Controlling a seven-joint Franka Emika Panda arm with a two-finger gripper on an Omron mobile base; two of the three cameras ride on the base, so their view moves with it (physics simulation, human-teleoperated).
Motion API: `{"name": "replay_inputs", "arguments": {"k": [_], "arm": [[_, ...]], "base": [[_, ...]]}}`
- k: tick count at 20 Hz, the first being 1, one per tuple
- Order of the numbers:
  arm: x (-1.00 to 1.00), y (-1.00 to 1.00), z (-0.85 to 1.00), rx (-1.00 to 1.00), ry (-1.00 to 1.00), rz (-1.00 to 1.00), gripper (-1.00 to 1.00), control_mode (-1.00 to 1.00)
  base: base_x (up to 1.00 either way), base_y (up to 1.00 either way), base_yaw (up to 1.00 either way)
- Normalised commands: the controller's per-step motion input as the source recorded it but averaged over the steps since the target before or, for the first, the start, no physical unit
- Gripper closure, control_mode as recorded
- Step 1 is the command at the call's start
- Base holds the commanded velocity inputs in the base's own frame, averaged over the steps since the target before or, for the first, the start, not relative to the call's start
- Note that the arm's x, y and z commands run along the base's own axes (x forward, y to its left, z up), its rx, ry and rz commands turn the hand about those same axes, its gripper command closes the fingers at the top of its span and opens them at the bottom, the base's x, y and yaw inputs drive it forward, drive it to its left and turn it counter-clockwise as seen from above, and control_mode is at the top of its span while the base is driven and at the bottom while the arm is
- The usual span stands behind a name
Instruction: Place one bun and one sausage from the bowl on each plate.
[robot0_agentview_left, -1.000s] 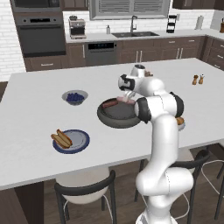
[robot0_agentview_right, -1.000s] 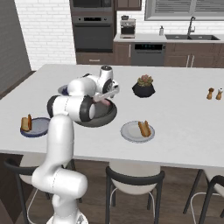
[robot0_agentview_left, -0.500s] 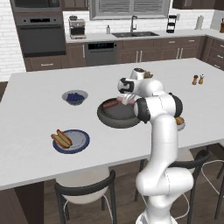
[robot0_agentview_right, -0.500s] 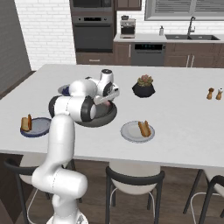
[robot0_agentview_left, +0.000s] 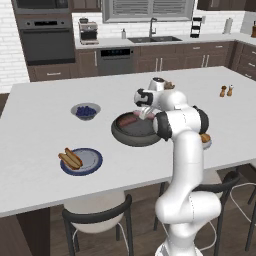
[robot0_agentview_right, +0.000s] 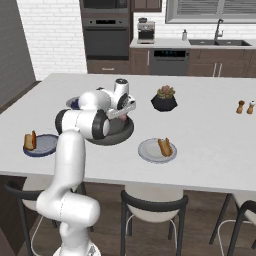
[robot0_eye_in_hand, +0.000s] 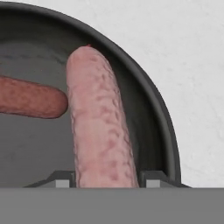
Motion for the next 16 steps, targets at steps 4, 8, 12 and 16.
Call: {"name": "replay_inputs", "arguments": {"k": [4, 8, 12, 16], "arm": [[-0.06, 0.0, 0.07, 0.0, 0.0, 0.0, 1.0, -1.0], [-0.34, -0.03, 0.6, -0.01, -0.03, 0.0, 1.0, -1.0], [-0.51, -0.16, 0.84, 0.0, -0.01, 0.0, 1.0, -1.0], [-0.62, -0.13, 0.73, 0.0, 0.0, 0.0, 1.0, -1.0]], "base": [[0.0, 0.0, 0.0], [0.0, 0.0, 0.0], [0.0, 0.0, 0.0], [0.0, 0.0, 0.0]]}}
